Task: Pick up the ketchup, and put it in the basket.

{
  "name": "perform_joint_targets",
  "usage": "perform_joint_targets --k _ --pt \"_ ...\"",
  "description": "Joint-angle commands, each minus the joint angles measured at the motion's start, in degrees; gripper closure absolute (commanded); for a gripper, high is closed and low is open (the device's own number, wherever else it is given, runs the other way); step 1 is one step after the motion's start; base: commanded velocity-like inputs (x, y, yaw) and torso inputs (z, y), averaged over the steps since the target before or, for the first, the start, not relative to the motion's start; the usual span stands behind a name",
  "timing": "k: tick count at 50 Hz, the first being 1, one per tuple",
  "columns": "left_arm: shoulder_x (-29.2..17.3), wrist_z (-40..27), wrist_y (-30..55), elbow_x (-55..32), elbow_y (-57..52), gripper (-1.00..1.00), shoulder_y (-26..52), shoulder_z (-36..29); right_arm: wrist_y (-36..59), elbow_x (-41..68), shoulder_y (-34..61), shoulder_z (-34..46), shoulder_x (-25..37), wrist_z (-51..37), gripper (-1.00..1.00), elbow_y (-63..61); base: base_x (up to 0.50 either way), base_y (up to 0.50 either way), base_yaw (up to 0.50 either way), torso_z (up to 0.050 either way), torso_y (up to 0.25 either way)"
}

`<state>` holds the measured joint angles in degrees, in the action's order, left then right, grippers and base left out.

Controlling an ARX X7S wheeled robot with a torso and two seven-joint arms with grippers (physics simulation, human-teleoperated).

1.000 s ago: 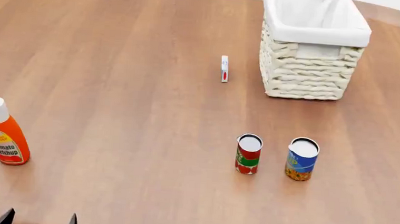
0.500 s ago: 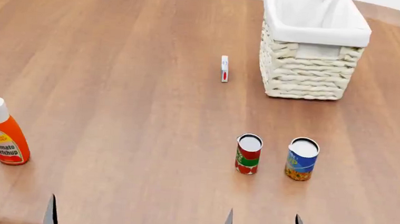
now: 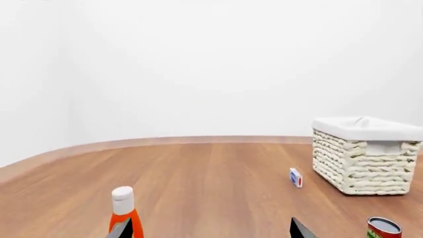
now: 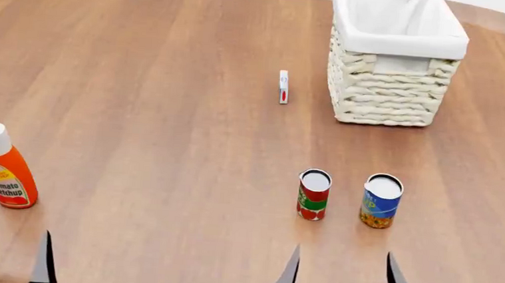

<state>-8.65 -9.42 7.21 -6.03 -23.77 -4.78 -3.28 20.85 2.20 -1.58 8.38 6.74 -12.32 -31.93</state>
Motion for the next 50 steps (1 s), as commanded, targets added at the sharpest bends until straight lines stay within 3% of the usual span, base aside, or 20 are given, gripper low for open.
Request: perform_joint_targets --k 1,50 --pt "-0.63 -0.7 0.39 -0.54 -1.32 -1.0 -0.21 -0.27 0.33 0.36 0.12 0.46 0.5 -1.31 -1.0 -0.91 0.0 0.0 0.0 0.0 0.0" --pt "-2.55 -2.69 -1.0 -1.15 -0.25 -1.0 -0.19 -1.99 0.14 2.49 0.64 1.94 2.59 -4.09 -1.0 -0.21 0.48 0.0 0.0 0.0 0.0"
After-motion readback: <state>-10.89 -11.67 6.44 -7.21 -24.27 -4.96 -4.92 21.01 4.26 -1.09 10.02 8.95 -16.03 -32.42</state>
